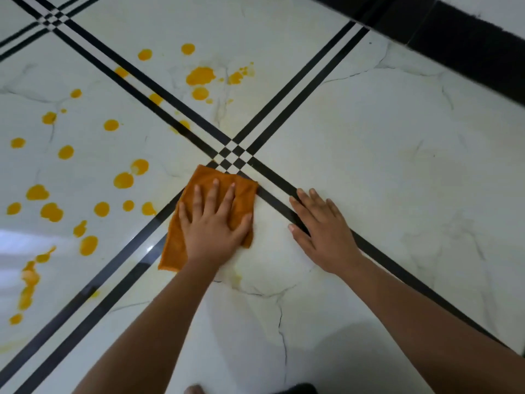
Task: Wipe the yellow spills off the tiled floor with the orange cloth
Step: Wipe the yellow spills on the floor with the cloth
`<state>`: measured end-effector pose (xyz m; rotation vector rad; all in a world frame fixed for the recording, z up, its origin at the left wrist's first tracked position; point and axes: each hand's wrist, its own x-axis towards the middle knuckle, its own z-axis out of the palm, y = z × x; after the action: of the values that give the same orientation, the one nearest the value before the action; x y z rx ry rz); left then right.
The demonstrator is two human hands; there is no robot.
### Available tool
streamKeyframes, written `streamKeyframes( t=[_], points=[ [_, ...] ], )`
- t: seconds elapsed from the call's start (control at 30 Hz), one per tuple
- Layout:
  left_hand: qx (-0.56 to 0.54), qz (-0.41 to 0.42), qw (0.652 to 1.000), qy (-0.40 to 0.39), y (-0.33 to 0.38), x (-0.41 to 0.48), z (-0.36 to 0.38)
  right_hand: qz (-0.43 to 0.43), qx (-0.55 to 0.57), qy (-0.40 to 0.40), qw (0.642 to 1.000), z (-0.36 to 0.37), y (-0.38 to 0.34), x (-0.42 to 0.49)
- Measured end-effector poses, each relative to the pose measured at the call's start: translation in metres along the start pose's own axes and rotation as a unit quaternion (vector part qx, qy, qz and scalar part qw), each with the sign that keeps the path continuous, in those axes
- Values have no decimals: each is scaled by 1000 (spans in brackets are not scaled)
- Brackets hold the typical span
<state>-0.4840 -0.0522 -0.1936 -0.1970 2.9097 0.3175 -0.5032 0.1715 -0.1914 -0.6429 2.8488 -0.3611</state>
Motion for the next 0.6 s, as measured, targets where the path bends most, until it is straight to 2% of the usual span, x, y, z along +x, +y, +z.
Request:
streamKeyframes(
  t=[0.03,0.07,0.13,0.2,0.23,0.3,0.33,0.37,0.4,0.47,0.5,0.53,0.6],
  points=[
    [-3,-7,1000,6,-1,-13,3,-12,-9,2,1000,3,-4,-2],
    [-3,26,1000,6,-2,-33,8,-21,-16,0,1000,7,-7,-3],
    [36,151,988,-23,-10,-75,17,-31,-40,-11,999,13,-13,-5],
    [49,200,978,-28,-29,-74,15,-39,-65,-13,997,18,-15,-6],
    [45,162,986,-14,-35,-59,14,-39,-66,-12,997,20,-15,-6],
    [1,3,1000,18,-32,-42,9,-32,-55,-6,998,21,-15,-7],
    [-7,-40,999,33,-25,-44,10,-24,-42,1,999,21,-18,-7],
    [-14,-40,999,31,-19,-54,14,-20,-29,5,999,21,-21,-7],
    [-6,6,1000,13,-14,-69,18,-20,-17,6,1000,20,-26,-8],
    [55,148,987,-25,-18,-91,20,-27,-2,2,1000,21,-33,-9],
    [55,179,982,-28,-27,-85,18,-34,0,-1,999,23,-35,-10],
    [48,157,986,-13,-35,-74,17,-40,1,-2,999,24,-36,-12],
    [4,21,1000,13,-40,-60,12,-36,5,9,999,23,-34,-16]
  ],
)
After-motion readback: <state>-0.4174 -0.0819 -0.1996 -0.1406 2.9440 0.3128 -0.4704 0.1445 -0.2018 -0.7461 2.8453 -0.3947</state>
